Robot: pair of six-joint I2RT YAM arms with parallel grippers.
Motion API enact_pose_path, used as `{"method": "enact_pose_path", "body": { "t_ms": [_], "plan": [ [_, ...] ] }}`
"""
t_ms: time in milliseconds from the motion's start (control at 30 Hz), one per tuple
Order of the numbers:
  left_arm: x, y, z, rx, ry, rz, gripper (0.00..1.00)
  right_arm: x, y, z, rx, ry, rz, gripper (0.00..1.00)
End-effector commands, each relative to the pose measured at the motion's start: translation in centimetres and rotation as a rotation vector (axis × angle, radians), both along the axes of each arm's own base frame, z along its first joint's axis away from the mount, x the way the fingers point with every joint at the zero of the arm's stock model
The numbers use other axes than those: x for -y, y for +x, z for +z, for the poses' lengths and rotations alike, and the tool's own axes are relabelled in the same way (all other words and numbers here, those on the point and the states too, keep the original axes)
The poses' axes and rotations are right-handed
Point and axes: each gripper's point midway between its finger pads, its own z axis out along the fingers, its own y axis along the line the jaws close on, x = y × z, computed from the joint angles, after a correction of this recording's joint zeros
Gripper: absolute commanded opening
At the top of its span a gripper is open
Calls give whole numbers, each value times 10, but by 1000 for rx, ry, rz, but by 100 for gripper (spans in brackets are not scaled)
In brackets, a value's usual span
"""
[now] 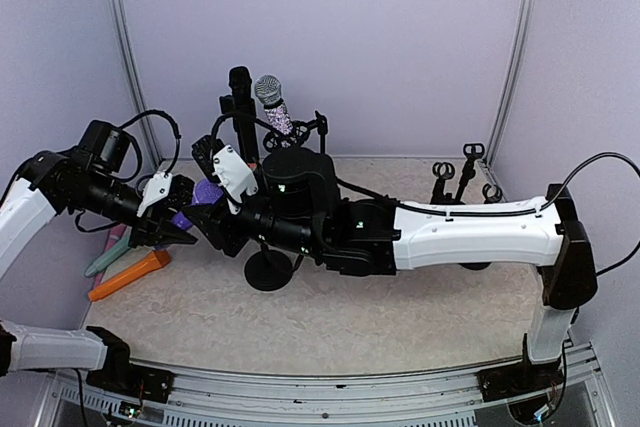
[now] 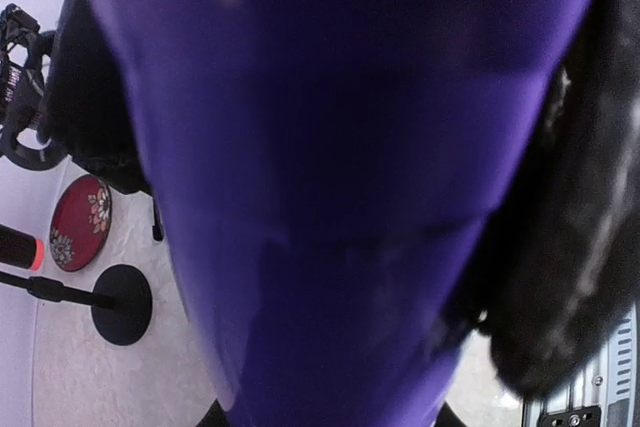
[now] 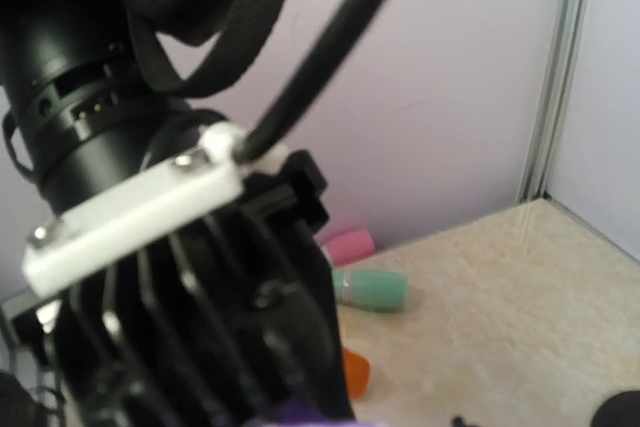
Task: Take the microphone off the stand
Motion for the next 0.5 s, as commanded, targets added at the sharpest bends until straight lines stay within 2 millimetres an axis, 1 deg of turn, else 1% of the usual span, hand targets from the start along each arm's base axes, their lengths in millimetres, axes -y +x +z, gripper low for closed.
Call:
{"method": "enact_pose_path", "body": {
  "t_ms": [0,33,100,200,267,333,400,467],
  "plan": [
    [-36,17,-54,-71,161,166,10,25,-2,27,18,59,-27,62],
    [-45,19,-65,-72,187,184,9,32,-2,30,15,65,-30,65],
    [-70,26,-88,-75,244,251,8,48,-2,31,-3,75,-40,70],
    [-108,32,-129,-83,354,342,5,73,-3,30,-39,96,-54,71],
    [-133,33,-156,-102,426,408,5,88,-2,24,-68,103,-68,71],
    [-151,34,-179,-109,489,457,5,101,3,14,-108,107,-83,71],
    [-164,31,-197,-126,535,492,6,112,8,2,-147,110,-102,69],
    [-174,27,-215,-129,581,519,8,121,16,-17,-207,95,-117,67]
  ]
}}
